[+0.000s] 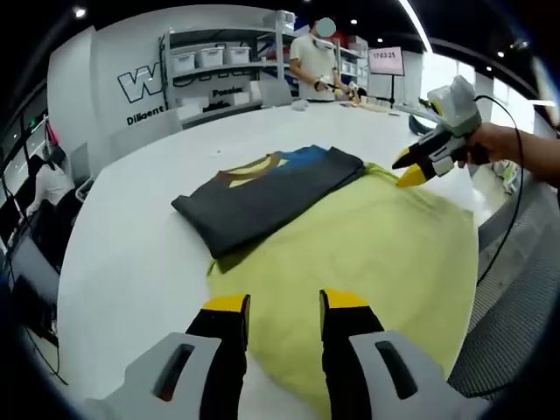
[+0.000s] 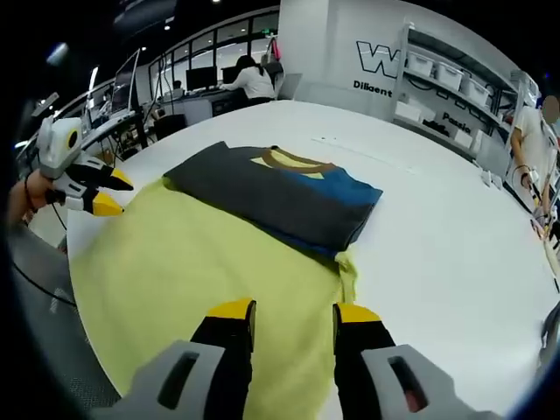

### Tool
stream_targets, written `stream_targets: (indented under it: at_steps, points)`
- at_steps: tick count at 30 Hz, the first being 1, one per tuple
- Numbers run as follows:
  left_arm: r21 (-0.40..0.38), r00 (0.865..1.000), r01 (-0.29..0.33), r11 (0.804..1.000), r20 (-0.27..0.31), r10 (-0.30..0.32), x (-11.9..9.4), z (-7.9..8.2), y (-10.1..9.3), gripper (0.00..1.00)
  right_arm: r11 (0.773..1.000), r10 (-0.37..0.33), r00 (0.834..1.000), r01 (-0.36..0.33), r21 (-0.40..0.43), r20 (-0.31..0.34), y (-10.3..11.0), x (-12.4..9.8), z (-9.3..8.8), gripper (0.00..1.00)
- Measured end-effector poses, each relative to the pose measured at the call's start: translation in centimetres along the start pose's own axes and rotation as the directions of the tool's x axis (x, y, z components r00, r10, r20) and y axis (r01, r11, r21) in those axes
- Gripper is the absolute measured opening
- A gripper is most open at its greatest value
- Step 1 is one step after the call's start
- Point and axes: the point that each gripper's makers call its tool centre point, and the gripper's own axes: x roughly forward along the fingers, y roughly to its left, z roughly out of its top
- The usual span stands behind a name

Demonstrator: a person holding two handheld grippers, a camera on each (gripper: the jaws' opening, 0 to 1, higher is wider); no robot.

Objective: Fold the garment on the visible template until the final outline fits inside the template.

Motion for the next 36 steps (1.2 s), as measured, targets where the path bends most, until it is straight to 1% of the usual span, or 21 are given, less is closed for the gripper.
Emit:
stream_targets:
  at_steps: [3, 6, 11, 13, 14, 15, 16, 17, 18, 21, 22, 23, 24, 26, 27, 30, 31, 32, 33, 35, 36]
  points:
    - [0.021, 1.000, 0.025, 0.999, -0.016, -0.025, -0.1, -0.4, -0.6, 0.25, 1.000, 0.014, 1.000, -0.014, 0.008, -0.009, 0.2, -0.6, -0.5, 0.30]
    - [0.030, 0.998, 0.049, 0.998, -0.032, -0.048, -0.3, -0.8, -1.2, 0.25, 0.999, 0.016, 1.000, -0.017, -0.030, -0.014, 0.0, -1.0, -0.9, 0.30]
    - [0.040, 0.996, 0.072, 0.997, -0.059, -0.069, -0.6, -1.4, -1.6, 0.25, 0.998, 0.032, 0.999, -0.034, -0.053, -0.034, 0.1, -1.8, -1.7, 0.30]
    - [0.056, 0.994, 0.088, 0.995, -0.072, -0.084, -0.8, -1.7, -1.8, 0.26, 0.995, 0.068, 0.997, -0.070, -0.068, -0.025, 0.5, -2.0, -1.8, 0.31]
    - [0.059, 0.993, 0.093, 0.994, -0.077, -0.088, -0.9, -1.9, -1.9, 0.27, 0.992, 0.089, 0.995, -0.092, -0.085, -0.036, 0.8, -2.2, -2.0, 0.31]
    - [0.059, 0.992, 0.100, 0.993, -0.085, -0.095, -1.0, -2.0, -2.0, 0.26, 0.991, 0.093, 0.995, -0.096, -0.093, -0.045, 0.9, -2.3, -2.2, 0.31]
    - [0.061, 0.989, 0.116, 0.991, -0.099, -0.110, -1.2, -2.4, -2.2, 0.26, 0.987, 0.103, 0.993, -0.109, -0.117, -0.051, 1.0, -2.4, -2.3, 0.31]
    - [0.065, 0.989, 0.117, 0.991, -0.101, -0.110, -1.3, -2.5, -2.2, 0.26, 0.980, 0.123, 0.992, -0.127, -0.156, -0.036, 1.3, -2.5, -2.1, 0.32]
    - [0.076, 0.987, 0.128, 0.989, -0.110, -0.119, -1.5, -2.7, -2.3, 0.27, 0.975, 0.139, 0.990, -0.143, -0.171, -0.036, 1.6, -2.7, -2.2, 0.31]
    - [0.077, 0.982, 0.151, 0.986, -0.125, -0.141, -1.9, -3.2, -2.8, 0.26, 0.962, 0.179, 0.982, -0.186, -0.200, -0.056, 2.4, -3.0, -2.6, 0.31]
    - [0.073, 0.981, 0.159, 0.985, -0.126, -0.149, -2.0, -3.3, -3.0, 0.25, 0.962, 0.179, 0.982, -0.188, -0.199, -0.061, 2.5, -3.0, -2.8, 0.31]
    - [0.055, 0.978, 0.174, 0.983, -0.122, -0.166, -2.1, -3.4, -3.3, 0.25, 0.959, 0.189, 0.980, -0.198, -0.201, -0.065, 2.7, -3.1, -3.0, 0.31]
    - [0.047, 0.978, 0.177, 0.983, -0.124, -0.170, -2.2, -3.6, -3.3, 0.24, 0.956, 0.201, 0.977, -0.212, -0.203, -0.073, 3.0, -3.2, -3.3, 0.30]
    - [0.063, 0.976, 0.183, 0.981, -0.133, -0.173, -2.4, -3.9, -3.5, 0.26, 0.945, 0.208, 0.973, -0.226, -0.237, -0.100, 3.3, -3.3, -4.0, 0.30]
    - [0.080, 0.973, 0.192, 0.978, -0.148, -0.179, -2.6, -4.2, -3.7, 0.27, 0.946, 0.204, 0.973, -0.225, -0.235, -0.109, 3.3, -3.4, -4.3, 0.31]
    - [0.090, 0.969, 0.211, 0.973, -0.154, -0.195, -2.8, -4.4, -4.2, 0.27, 0.938, 0.221, 0.966, -0.249, -0.242, -0.135, 3.6, -3.8, -4.9, 0.32]
    - [0.101, 0.963, 0.235, 0.967, -0.163, -0.217, -3.0, -4.6, -4.7, 0.27, 0.929, 0.235, 0.960, -0.268, -0.256, -0.155, 3.8, -4.2, -5.3, 0.32]
    - [0.108, 0.960, 0.243, 0.964, -0.166, -0.223, -3.1, -4.7, -4.9, 0.28, 0.925, 0.238, 0.958, -0.274, -0.262, -0.162, 3.8, -4.3, -5.4, 0.32]
    - [0.112, 0.959, 0.247, 0.963, -0.168, -0.227, -3.1, -4.7, -5.0, 0.28, 0.907, 0.254, 0.948, -0.302, -0.293, -0.191, 4.0, -4.7, -5.9, 0.32]
    - [0.136, 0.952, 0.271, 0.953, -0.186, -0.244, -3.3, -5.0, -5.4, 0.28, 0.895, 0.269, 0.939, -0.326, -0.305, -0.215, 4.2, -5.0, -6.4, 0.32]
    - [0.149, 0.946, 0.287, 0.946, -0.197, -0.256, -3.4, -5.2, -5.7, 0.29, 0.878, 0.286, 0.929, -0.352, -0.324, -0.236, 4.4, -5.2, -6.8, 0.31]
